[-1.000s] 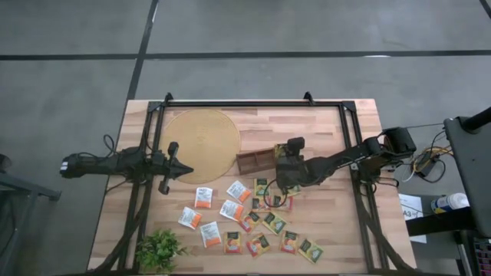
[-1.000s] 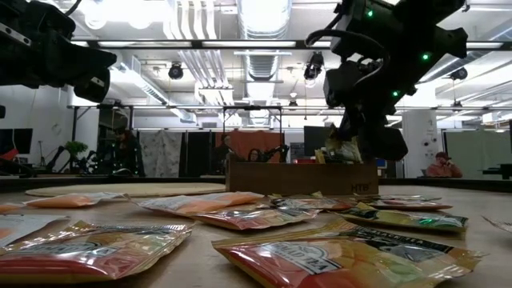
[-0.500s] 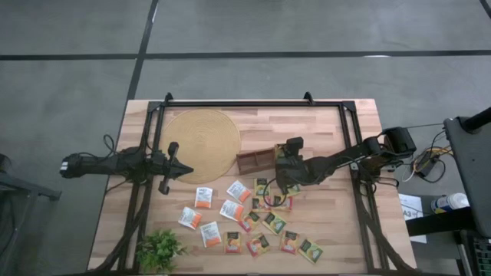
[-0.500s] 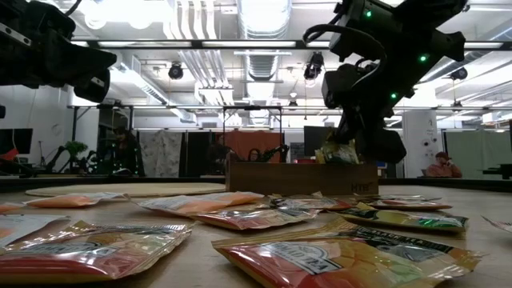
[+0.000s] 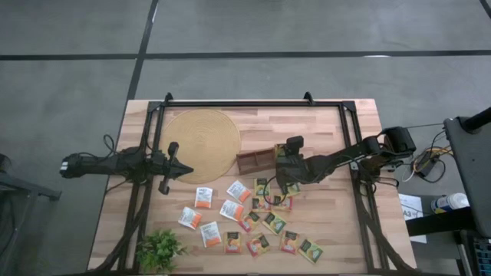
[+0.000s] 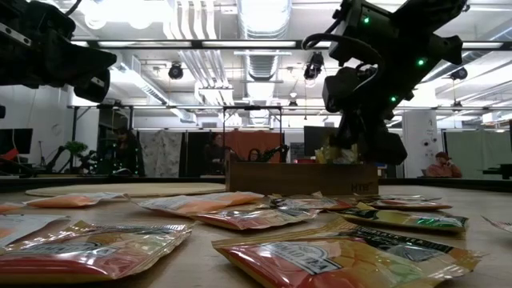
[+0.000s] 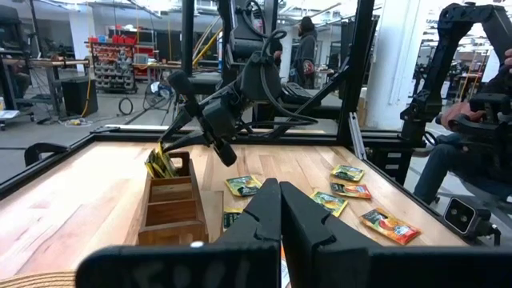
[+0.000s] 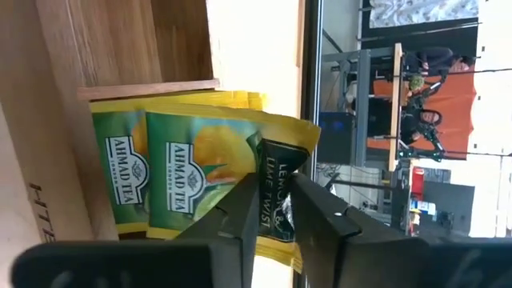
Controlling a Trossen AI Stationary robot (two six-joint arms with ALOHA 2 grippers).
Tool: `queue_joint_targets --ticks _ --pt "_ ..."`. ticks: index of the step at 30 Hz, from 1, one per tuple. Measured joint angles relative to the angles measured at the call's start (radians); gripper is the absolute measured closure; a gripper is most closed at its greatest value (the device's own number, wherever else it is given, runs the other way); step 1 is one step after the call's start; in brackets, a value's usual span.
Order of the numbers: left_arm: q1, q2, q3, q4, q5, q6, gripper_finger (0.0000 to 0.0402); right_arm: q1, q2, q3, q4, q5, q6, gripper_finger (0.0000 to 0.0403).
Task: Pick & Place Tea
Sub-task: Put the yellow tea bag into the right section of the wooden organizer
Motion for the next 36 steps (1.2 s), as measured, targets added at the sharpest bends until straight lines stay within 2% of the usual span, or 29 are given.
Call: queue_joint_targets --ticks 10,18,23,27,30,36 --pt "-0.001 0.000 0.000 0.000 0.000 0.000 0.0401 0.001 0.000 0.000 0.002 0.000 -0.006 0.0282" --pt "-0.001 0.000 0.000 0.000 0.000 0.000 0.0401 0.010 -0.006 0.034 0.000 0.016 -0.076 0.0273" --pt "-0.001 0.000 0.000 0.000 0.000 0.000 0.0401 0.038 -0.017 0.084 -0.046 0.078 -0.064 0.0275" --pt "-0.001 0.000 0.000 0.000 0.000 0.000 0.0401 0.082 -0.041 0.139 -0.145 0.078 0.036 0.0273" --pt "-0.001 0.000 0.000 0.000 0.000 0.000 0.0401 0.129 -0.048 0.195 -0.294 0.047 0.161 0.0275" --pt "-0.001 0.000 0.000 0.001 0.000 0.000 0.0401 0.240 -0.050 0.295 -0.556 -0.145 0.473 0.0276"
